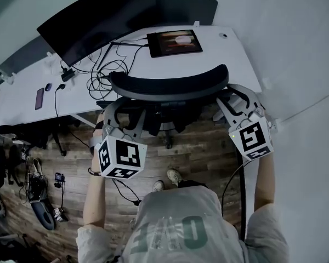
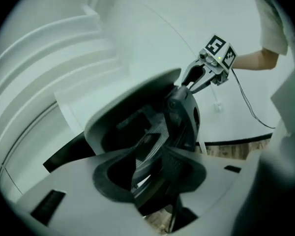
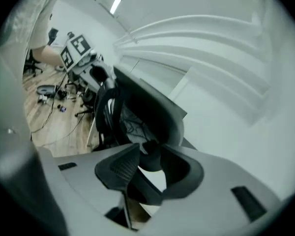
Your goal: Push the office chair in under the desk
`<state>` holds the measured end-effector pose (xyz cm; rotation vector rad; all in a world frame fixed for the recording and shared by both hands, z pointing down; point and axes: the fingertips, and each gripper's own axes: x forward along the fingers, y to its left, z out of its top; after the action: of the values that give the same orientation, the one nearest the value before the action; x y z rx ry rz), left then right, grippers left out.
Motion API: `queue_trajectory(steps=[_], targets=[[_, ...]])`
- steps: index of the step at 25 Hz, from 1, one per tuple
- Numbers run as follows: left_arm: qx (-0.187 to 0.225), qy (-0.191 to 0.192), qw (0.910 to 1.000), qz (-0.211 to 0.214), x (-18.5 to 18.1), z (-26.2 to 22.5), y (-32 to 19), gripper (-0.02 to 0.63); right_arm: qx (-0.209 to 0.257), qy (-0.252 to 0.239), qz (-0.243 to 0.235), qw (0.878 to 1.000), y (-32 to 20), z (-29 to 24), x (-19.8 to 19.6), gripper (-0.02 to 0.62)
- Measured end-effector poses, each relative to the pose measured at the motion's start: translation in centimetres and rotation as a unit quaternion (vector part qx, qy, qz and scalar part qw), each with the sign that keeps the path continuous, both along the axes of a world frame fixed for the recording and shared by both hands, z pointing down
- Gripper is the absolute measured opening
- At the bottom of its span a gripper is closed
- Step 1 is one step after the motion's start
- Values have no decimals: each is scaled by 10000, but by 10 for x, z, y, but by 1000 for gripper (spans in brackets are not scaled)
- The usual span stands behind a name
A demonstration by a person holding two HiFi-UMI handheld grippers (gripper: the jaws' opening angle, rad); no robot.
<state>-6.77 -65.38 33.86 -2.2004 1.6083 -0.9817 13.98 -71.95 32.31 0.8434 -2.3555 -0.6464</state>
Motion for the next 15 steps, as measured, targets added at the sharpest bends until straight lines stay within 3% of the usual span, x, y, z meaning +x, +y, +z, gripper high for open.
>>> queue_trajectory(steps=[2, 4, 5, 8, 11, 13, 15], targets=[[302, 335, 9990, 26, 10, -20, 6, 168, 185, -503, 39, 9986, 15, -28, -6, 89], [607, 631, 9961, -66, 18, -36, 10, 51, 371, -1079, 192, 9933, 28, -51, -11, 55], [711, 734, 9947, -116, 21, -40, 13, 28, 415, -1405, 275, 9888, 34, -61, -14, 45], [887, 1164, 9891, -157, 34, -43, 21, 16, 386, -2418, 635, 9675, 53, -79, -18, 32], [1148, 1852, 9758, -161, 44, -48, 31, 15, 48, -3322, 1012, 9377, 68, -76, -16, 25], [1341, 2252, 9648, -205, 45, -52, 37, 15, -217, -3580, 1070, 9273, 77, -65, -21, 21], [1487, 2576, 9543, -287, 42, -54, 45, 15, -343, -3499, 1022, 9306, 87, -53, -30, 20]])
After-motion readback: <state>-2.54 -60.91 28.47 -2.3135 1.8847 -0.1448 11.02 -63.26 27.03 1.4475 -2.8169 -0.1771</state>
